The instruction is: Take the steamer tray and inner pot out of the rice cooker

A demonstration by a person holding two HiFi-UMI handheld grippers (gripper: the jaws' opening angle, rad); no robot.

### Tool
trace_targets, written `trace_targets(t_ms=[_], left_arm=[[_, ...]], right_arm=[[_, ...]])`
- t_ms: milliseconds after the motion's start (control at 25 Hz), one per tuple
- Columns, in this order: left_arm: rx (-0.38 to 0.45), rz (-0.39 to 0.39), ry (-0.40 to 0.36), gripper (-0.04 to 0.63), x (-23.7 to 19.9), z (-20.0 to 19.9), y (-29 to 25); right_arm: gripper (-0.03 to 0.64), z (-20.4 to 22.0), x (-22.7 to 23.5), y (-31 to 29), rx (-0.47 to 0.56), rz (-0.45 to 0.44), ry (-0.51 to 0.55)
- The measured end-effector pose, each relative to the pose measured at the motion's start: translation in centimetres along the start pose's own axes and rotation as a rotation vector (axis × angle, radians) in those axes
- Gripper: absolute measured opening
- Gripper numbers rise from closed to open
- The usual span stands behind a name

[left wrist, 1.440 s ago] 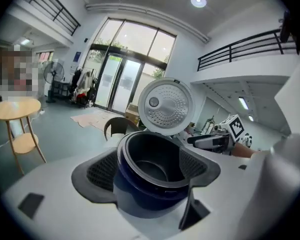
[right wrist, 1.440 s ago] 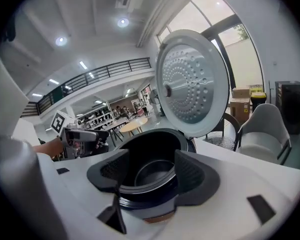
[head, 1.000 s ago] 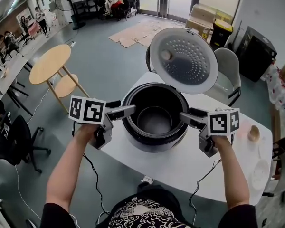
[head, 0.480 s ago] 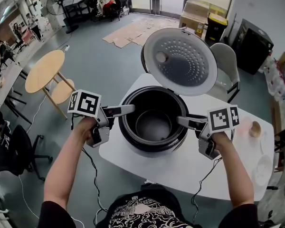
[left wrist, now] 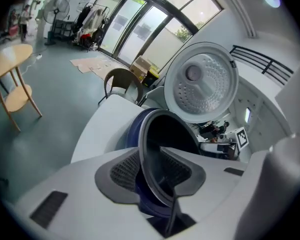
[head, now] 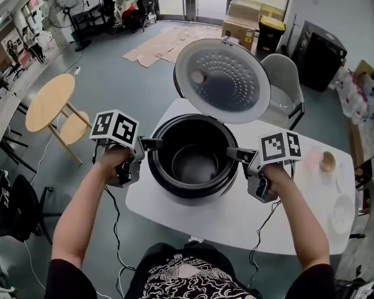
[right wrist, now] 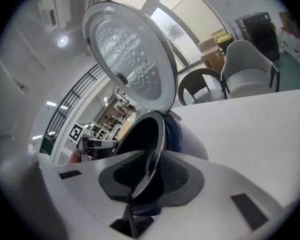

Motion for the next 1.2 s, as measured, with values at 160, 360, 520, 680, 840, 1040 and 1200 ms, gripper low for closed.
trace_targets(t_ms=[160,360,520,680,840,1040,1200], left_arm=[[0.014,-0.064,-0.012,0.063,-0.5,-0.1,-0.2],[0.027,-0.025,0.010,0.058,-1.0,0.1,-0.5],[0.038,0.041,0.062,0.052,-0.9,0.1,-0.6],[0.084,0.123,0.128,0.043,-1.2,0.3,0.0],[0.145,0.194,0.116,0.038,0.2,0.3,2.2],[0.221,0.232,0.056,0.038,0.3,1.7,7.9],[0.290,0.265,0.011,0.037,-1.2,3.5,13.2]], right_arm=[[0.067,0.1,0.4,0.1,0.007,0.051,-0.022],[0.055,0.4,0.9,0.0,0.072,0.070,-0.073],[0.046,0.6,1.1,0.8,0.143,0.081,-0.122],[0.046,1.3,0.1,1.2,0.190,0.094,-0.104],[0.046,1.6,-1.8,2.9,0.248,0.068,-0.080],[0.044,3.6,-7.8,3.4,0.319,0.067,-0.003],[0.044,6.3,-13.4,2.4,0.378,0.066,0.064]])
Point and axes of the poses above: the fingertips, and each gripper's own axes: y backward along the fingers, x to its right, z out of its underside, the point moved 7 cm from there along y, backward along the fingers, and after that the axes turned 11 degrees about -z, right-handed, at the moved point
